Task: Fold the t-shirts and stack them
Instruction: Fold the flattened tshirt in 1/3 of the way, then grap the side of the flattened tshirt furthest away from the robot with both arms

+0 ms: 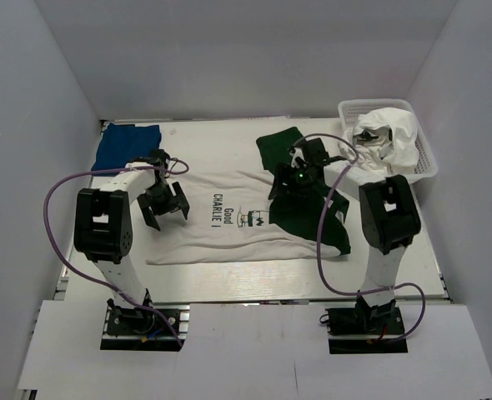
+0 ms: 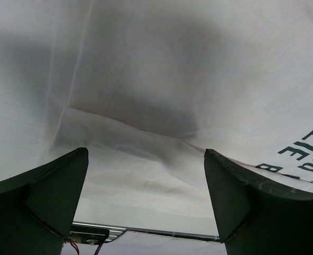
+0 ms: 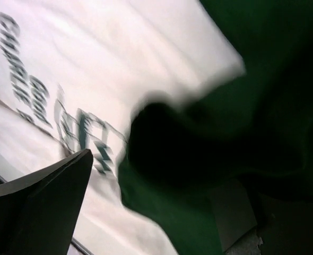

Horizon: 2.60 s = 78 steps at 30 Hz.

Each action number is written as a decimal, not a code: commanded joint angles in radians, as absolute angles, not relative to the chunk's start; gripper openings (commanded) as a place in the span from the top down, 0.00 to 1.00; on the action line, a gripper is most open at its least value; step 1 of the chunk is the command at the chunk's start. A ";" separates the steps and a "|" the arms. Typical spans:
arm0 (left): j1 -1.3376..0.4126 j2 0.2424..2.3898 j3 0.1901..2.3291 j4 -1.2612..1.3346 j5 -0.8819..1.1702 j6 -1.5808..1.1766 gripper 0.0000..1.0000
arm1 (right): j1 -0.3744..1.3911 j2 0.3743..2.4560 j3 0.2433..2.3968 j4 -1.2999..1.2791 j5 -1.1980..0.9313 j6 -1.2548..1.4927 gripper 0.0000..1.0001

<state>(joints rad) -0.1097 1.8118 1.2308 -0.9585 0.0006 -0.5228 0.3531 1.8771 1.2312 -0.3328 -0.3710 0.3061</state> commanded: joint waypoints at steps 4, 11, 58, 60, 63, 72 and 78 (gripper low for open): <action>-0.109 1.744 1.233 -0.957 0.000 -0.525 0.00 | 0.377 2.074 1.567 -0.265 -0.401 0.382 0.10; -0.109 1.721 1.224 -0.957 0.000 -0.525 0.00 | 0.368 1.955 1.475 -0.387 -0.126 0.411 0.10; -0.078 2.212 2.066 -1.114 -0.272 -0.595 0.00 | 0.190 1.894 1.747 -0.434 -0.135 0.268 0.10; -0.069 2.274 2.127 -1.103 -0.259 -0.595 0.00 | 0.187 1.995 1.863 -0.439 -0.123 0.244 0.10; -0.060 2.325 2.187 -1.103 -0.224 -0.595 0.00 | 0.187 2.175 2.090 -0.495 -0.097 0.219 0.10; -0.049 2.358 2.102 -1.059 -0.176 -0.595 0.16 | 0.187 2.433 2.221 -0.229 -0.014 0.221 0.10; -0.040 2.393 2.079 -1.049 -0.149 -0.595 0.63 | 0.195 2.565 2.267 -0.148 -0.069 0.247 0.10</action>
<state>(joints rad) -0.0448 2.4008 2.0876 -1.0634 -0.1673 -0.6003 0.1909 2.5351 2.2112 -0.2630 -0.0517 0.2363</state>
